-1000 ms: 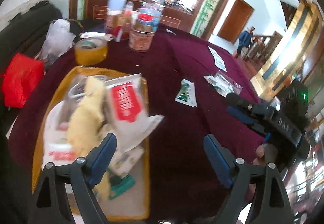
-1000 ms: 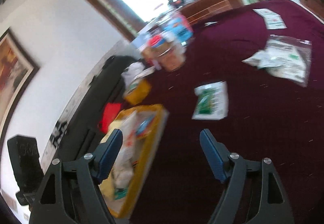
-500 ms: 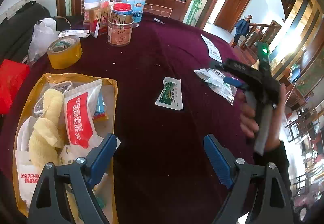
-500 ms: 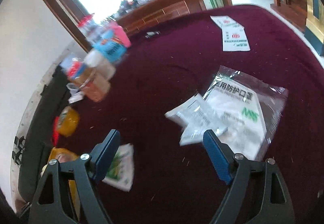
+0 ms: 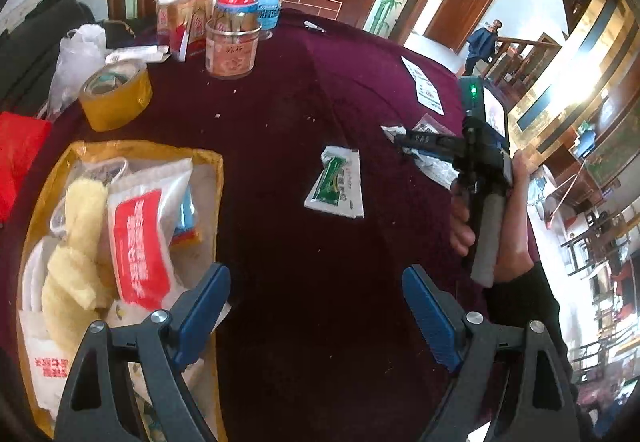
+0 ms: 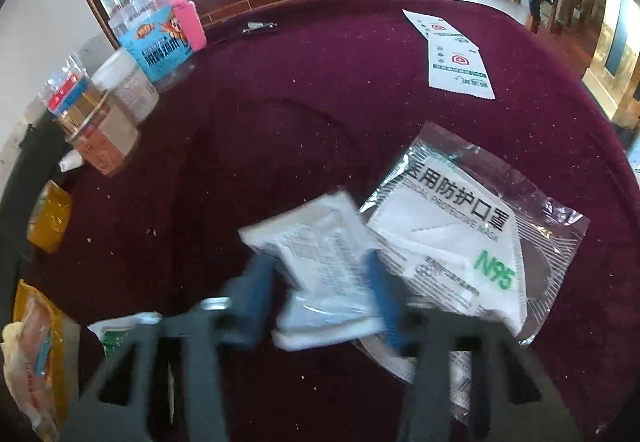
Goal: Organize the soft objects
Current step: 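Grasp the white printed sachet with right gripper while left grasps green packet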
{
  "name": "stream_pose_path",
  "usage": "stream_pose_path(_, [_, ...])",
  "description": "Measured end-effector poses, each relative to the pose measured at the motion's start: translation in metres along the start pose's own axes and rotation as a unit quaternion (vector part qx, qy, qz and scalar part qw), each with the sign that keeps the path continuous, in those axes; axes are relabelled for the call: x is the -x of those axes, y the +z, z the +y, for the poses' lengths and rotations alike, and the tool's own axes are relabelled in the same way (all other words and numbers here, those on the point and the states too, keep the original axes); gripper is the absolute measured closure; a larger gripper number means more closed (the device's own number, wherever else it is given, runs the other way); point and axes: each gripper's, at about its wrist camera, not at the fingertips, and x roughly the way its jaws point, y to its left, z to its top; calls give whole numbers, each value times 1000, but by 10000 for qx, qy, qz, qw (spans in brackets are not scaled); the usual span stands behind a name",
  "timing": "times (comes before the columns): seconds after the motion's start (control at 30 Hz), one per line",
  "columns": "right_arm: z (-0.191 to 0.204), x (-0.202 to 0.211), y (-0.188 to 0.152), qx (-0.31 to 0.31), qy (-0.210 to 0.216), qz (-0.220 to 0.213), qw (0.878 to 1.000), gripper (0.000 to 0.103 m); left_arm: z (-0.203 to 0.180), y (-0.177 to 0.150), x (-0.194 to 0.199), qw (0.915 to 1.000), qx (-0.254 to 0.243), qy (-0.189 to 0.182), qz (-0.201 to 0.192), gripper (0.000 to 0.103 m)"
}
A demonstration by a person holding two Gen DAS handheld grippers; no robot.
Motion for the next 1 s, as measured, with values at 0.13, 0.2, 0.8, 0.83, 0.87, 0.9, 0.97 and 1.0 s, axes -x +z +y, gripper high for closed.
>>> stream_pose_path(0.13, [1, 11, -8, -35, 218, 49, 9997, 88, -13, 11, -7, 9998, -139, -70, 81, 13])
stream_pose_path(0.2, [1, 21, -15, -115, 416, 79, 9990, 90, -17, 19, -18, 9997, -154, 27, 180, 13])
stream_pose_path(0.8, [-27, 51, -62, -1290, 2338, -208, 9635, 91, -33, 86, -169, 9933, 18, 732, 899, 82])
stream_pose_path(0.83, [-28, 51, -62, -1328, 2375, -227, 9620, 91, -32, 84, -169, 9931, 81, 739, 903, 84])
stream_pose_path(0.87, [-30, 51, -63, -1405, 2457, -236, 9588, 91, -28, 79, -165, 9934, 213, 669, 905, 89])
stream_pose_path(0.9, [-33, 51, -64, -1461, 2547, -225, 9557, 91, -25, 77, -162, 9937, 280, 555, 936, 91])
stream_pose_path(0.97, [-34, 47, -64, -1548, 2792, -152, 9476, 91, -17, 70, -152, 9931, 536, 255, 1012, 91])
stream_pose_path(1.0, [-34, 45, -64, -1577, 2865, -118, 9449, 91, -13, 66, -145, 9921, 699, 92, 1037, 91])
